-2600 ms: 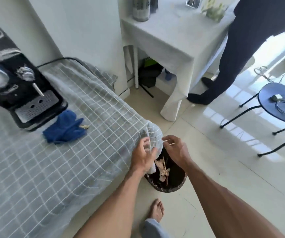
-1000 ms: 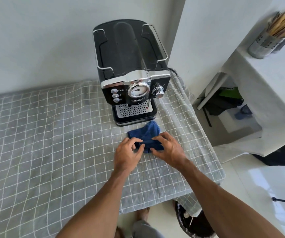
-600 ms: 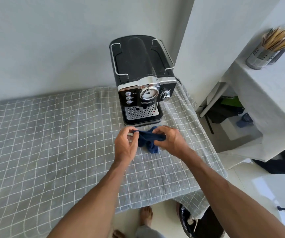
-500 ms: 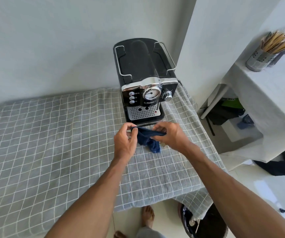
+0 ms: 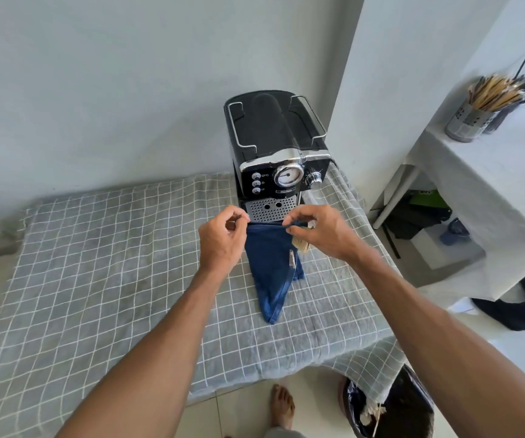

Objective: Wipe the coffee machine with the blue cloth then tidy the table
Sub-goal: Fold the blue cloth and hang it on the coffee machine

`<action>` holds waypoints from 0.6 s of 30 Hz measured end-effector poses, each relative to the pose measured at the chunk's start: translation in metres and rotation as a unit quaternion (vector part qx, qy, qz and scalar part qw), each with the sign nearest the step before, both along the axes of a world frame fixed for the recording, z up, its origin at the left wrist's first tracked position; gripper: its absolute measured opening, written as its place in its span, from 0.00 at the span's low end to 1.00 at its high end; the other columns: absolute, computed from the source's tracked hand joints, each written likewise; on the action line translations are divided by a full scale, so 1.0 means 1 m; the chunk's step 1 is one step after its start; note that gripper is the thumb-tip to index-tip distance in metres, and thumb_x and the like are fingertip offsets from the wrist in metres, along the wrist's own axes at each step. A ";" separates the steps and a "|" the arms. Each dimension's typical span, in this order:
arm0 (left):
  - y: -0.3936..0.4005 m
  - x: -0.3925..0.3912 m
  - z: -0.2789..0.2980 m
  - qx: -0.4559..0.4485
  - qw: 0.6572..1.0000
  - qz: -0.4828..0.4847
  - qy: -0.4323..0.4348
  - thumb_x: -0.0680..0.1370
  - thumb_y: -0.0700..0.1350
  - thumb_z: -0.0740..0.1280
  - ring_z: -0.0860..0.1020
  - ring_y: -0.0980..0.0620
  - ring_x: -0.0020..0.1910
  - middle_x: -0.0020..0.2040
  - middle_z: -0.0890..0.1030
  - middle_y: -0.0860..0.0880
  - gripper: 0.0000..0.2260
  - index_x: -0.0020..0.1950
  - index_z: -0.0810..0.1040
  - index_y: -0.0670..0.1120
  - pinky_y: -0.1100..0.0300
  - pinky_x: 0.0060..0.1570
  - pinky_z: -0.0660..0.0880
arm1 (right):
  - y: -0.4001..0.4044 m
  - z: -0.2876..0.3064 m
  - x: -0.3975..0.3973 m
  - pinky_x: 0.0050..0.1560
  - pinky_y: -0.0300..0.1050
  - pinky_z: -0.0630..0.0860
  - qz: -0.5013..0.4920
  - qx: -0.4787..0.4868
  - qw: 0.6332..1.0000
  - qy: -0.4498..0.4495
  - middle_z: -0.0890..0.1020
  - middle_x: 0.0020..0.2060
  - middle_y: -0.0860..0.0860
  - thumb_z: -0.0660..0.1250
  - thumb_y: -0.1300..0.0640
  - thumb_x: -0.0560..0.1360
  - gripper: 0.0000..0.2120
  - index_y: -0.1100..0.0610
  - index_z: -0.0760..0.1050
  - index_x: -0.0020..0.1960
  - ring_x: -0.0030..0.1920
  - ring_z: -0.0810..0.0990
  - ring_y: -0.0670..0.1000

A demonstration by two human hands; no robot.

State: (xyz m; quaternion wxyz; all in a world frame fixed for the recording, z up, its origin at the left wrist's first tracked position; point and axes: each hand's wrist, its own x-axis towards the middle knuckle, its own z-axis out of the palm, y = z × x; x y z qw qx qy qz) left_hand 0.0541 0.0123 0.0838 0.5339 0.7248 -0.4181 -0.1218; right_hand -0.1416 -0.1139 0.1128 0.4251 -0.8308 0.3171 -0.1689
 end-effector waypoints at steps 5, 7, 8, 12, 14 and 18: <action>-0.007 -0.006 0.022 -0.005 1.000 -0.014 0.016 0.76 0.43 0.66 0.84 0.51 0.36 0.39 0.84 0.52 0.05 0.43 0.80 0.52 0.49 0.33 0.83 | 0.009 -0.013 0.000 0.44 0.44 0.84 0.009 0.081 0.994 0.068 0.84 0.48 0.53 0.69 0.59 0.81 0.04 0.50 0.79 0.51 0.48 0.86 0.54; -0.009 -0.010 0.029 0.000 1.000 -0.027 0.016 0.77 0.40 0.66 0.85 0.52 0.37 0.40 0.84 0.52 0.09 0.43 0.80 0.53 0.51 0.33 0.83 | 0.014 -0.017 -0.001 0.45 0.47 0.85 -0.025 0.115 0.992 0.045 0.84 0.47 0.57 0.70 0.60 0.81 0.03 0.54 0.79 0.51 0.46 0.86 0.56; -0.009 -0.011 0.031 0.006 0.999 -0.032 0.013 0.78 0.39 0.66 0.85 0.53 0.36 0.40 0.84 0.52 0.10 0.43 0.80 0.54 0.53 0.32 0.83 | 0.016 -0.018 -0.003 0.44 0.46 0.84 -0.038 0.111 0.992 0.042 0.84 0.44 0.56 0.70 0.61 0.80 0.03 0.54 0.80 0.50 0.43 0.85 0.55; -0.005 -0.004 0.033 0.080 0.995 -0.046 -0.022 0.79 0.40 0.67 0.83 0.56 0.31 0.34 0.83 0.55 0.12 0.39 0.81 0.55 0.59 0.30 0.80 | 0.017 -0.007 -0.008 0.36 0.38 0.74 -0.067 0.093 0.993 0.028 0.79 0.37 0.50 0.71 0.65 0.77 0.06 0.55 0.80 0.47 0.36 0.74 0.46; -0.002 0.001 0.033 0.126 0.988 -0.066 -0.056 0.78 0.41 0.66 0.78 0.58 0.25 0.29 0.81 0.59 0.15 0.36 0.82 0.57 0.62 0.25 0.74 | 0.015 0.006 -0.007 0.35 0.34 0.76 -0.084 0.062 0.994 0.008 0.82 0.37 0.52 0.71 0.67 0.75 0.06 0.56 0.81 0.46 0.33 0.76 0.42; 0.000 0.003 0.042 0.147 0.979 -0.095 -0.104 0.80 0.42 0.65 0.70 0.59 0.19 0.25 0.79 0.60 0.13 0.42 0.88 0.52 0.68 0.19 0.62 | 0.007 0.029 -0.003 0.34 0.33 0.75 -0.079 -0.019 0.997 0.003 0.84 0.37 0.49 0.72 0.66 0.73 0.08 0.53 0.83 0.45 0.32 0.76 0.40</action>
